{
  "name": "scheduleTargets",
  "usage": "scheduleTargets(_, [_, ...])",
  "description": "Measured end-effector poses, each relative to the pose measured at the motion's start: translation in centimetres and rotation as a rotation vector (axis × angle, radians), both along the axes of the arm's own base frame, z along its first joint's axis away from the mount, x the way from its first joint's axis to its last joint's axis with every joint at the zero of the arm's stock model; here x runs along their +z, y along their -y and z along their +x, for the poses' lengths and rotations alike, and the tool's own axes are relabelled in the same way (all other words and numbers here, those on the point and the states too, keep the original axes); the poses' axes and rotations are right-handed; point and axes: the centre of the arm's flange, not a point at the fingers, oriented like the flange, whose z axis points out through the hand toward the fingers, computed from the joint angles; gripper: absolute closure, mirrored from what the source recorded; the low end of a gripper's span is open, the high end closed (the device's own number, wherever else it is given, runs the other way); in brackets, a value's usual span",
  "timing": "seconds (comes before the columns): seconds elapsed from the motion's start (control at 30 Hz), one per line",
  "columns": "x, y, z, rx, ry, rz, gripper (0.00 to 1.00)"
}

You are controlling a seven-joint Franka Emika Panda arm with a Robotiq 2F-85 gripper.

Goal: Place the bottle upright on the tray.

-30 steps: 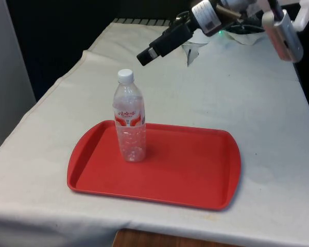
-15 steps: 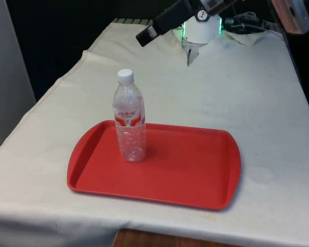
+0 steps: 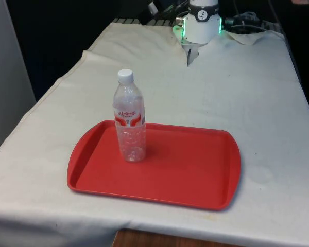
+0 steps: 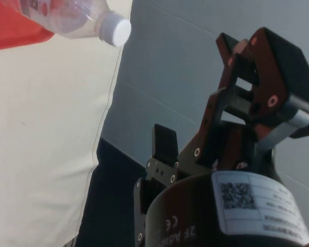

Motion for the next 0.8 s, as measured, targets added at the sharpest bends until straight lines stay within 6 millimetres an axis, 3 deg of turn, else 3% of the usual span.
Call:
scheduleTargets(0.43, [2.5, -0.5, -1.4, -0.022, 0.03, 0.006, 0.0])
scheduleTargets(0.8, [2.9, -0.6, -2.1, -0.029, 0.039, 0.003, 0.0])
